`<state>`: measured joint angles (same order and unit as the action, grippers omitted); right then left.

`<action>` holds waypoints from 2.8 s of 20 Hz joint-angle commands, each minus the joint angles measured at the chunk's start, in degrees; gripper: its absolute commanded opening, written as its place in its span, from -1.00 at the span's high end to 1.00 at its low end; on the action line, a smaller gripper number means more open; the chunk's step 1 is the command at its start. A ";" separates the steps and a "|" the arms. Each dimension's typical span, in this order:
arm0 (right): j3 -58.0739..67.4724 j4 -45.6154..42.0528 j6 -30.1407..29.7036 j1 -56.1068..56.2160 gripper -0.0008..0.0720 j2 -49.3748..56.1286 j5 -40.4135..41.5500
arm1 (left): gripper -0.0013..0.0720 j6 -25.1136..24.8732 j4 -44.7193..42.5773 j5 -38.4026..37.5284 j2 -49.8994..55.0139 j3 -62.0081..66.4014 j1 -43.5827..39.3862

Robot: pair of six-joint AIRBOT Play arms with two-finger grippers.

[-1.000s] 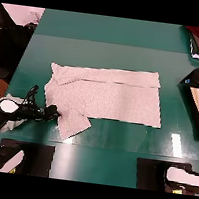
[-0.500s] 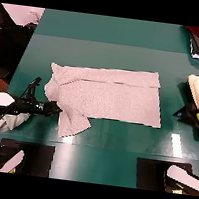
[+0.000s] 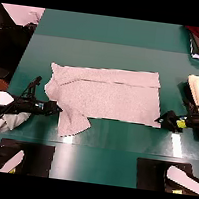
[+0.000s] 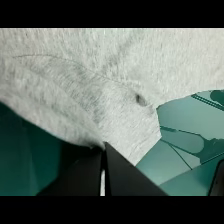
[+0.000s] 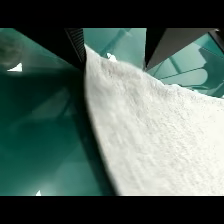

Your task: Fold the shirts.

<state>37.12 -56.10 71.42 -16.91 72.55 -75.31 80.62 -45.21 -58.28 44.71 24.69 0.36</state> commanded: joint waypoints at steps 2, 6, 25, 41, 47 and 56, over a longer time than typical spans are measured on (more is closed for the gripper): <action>-0.74 -1.07 -0.28 3.34 0.64 -0.04 -0.02 | 0.91 -0.07 -1.38 -3.67 -0.02 0.09 -0.02; 0.90 -8.17 -1.03 3.34 0.95 -5.88 -2.84 | 0.91 1.31 -9.40 -12.59 -2.08 3.41 -0.02; 17.53 -9.29 0.15 4.68 0.95 -11.72 -3.32 | 0.90 4.42 -10.14 -3.23 1.03 15.85 0.00; 42.56 5.46 2.12 10.73 0.87 20.04 5.46 | 0.08 6.34 -9.77 19.12 11.72 16.50 0.04; 45.13 7.37 -1.25 7.15 -0.50 22.10 -1.46 | -0.55 7.39 -9.18 13.90 11.41 18.08 0.04; 34.91 2.56 -7.48 -3.26 -0.48 23.43 -6.27 | 0.90 4.00 -8.17 5.31 11.47 18.80 0.04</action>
<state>75.42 -53.17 67.09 -18.09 95.07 -81.54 85.12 -53.54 -50.87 56.16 43.38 0.40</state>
